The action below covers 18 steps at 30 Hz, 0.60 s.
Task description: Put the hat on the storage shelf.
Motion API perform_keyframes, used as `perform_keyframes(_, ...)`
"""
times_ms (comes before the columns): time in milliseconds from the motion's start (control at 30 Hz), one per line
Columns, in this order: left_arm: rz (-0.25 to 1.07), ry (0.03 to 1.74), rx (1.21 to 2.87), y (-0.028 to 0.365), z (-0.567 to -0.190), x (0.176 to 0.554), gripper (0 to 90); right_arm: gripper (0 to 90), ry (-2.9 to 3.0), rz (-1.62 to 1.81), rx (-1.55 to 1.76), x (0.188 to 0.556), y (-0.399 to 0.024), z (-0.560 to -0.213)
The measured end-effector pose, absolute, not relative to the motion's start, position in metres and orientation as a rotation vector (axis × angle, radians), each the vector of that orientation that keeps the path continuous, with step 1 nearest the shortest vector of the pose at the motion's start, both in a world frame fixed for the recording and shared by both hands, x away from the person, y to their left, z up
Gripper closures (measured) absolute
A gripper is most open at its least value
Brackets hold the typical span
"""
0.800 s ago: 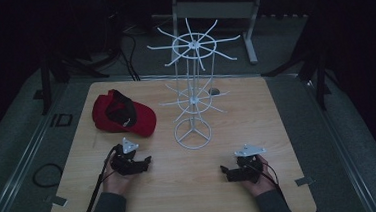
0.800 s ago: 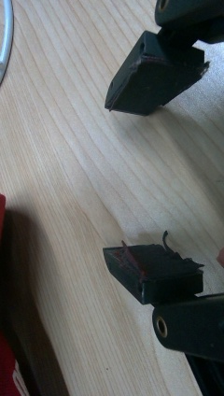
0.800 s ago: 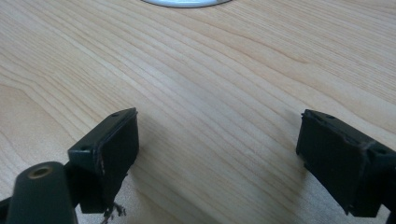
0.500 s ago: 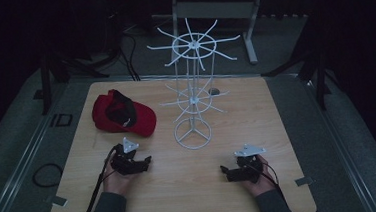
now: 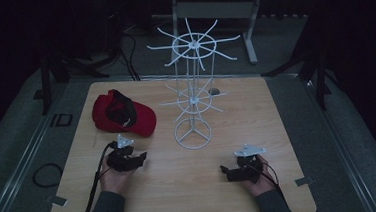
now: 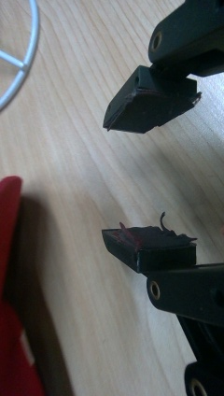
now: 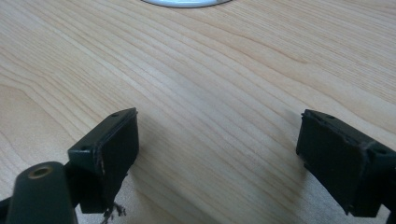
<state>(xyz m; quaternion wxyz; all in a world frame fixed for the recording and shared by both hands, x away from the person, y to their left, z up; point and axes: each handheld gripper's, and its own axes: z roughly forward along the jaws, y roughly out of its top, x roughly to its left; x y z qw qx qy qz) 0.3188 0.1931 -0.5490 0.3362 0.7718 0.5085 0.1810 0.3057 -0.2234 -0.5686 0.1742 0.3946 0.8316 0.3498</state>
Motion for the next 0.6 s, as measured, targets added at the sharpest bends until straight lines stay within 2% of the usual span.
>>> perform_keyframes(100,0.495,1.328,2.004,0.193,-0.541,0.32,41.3,12.9,2.358,0.991,1.119,0.306,-0.223,-0.569)
perform_keyframes(267,0.462,1.348,1.977,0.195,-0.534,0.326,39.0,12.9,2.359,0.991,1.121,0.306,-0.223,-0.569)
perform_keyframes(367,0.461,1.368,1.968,0.195,-0.533,0.33,33.5,12.9,2.358,0.992,1.122,0.306,-0.223,-0.569)
perform_keyframes(600,0.467,1.395,1.934,0.194,-0.534,0.34,27.5,12.9,2.359,0.991,1.122,0.306,-0.223,-0.568)
